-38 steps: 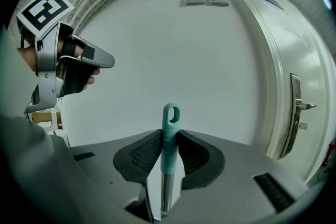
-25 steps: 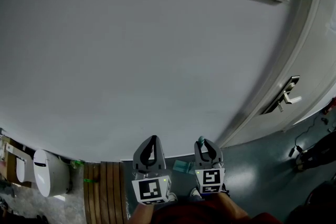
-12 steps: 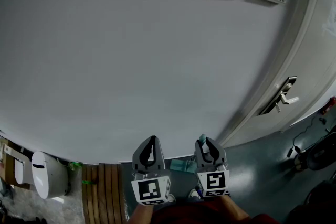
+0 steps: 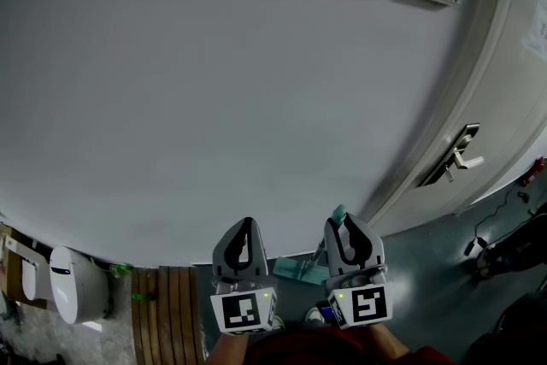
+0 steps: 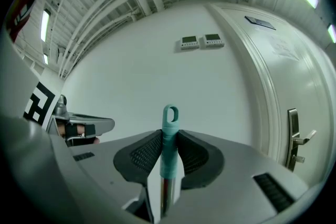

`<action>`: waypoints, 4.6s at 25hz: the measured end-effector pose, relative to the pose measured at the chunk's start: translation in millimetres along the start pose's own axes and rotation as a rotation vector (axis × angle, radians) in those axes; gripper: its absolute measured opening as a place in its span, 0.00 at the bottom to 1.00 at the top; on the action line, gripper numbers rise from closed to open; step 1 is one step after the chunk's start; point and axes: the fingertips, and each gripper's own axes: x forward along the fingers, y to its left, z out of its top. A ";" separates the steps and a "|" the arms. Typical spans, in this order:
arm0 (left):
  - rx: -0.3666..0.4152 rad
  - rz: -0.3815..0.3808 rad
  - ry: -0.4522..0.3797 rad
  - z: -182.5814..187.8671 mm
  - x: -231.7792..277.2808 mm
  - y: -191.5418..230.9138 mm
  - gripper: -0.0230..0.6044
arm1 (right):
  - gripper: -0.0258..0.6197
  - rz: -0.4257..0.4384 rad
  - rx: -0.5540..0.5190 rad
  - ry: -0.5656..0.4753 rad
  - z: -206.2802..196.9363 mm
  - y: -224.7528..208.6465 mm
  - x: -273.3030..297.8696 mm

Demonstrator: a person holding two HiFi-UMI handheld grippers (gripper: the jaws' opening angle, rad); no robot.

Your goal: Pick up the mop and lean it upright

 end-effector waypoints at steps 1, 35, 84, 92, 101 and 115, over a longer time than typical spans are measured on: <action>-0.005 -0.001 -0.007 2.4 -0.6 -0.6 0.06 | 0.20 -0.001 0.000 -0.011 4.5 0.1 -1.1; 0.011 0.016 -0.011 6.3 -10.9 -4.7 0.06 | 0.20 -0.012 0.017 -0.021 9.3 -0.7 -11.5; 0.015 0.020 0.007 -3.0 -3.9 -3.2 0.06 | 0.20 -0.052 0.004 0.276 -126.1 -2.1 -1.1; 0.019 0.025 0.018 -5.8 -2.1 0.1 0.06 | 0.20 -0.053 -0.002 0.310 -145.0 -0.7 3.6; 0.020 0.030 0.020 -8.3 -3.0 2.9 0.06 | 0.20 -0.054 -0.005 0.305 -146.6 1.7 8.8; 0.020 0.036 0.017 -6.3 -6.1 1.0 0.06 | 0.21 -0.059 -0.029 0.300 -151.1 -4.1 32.7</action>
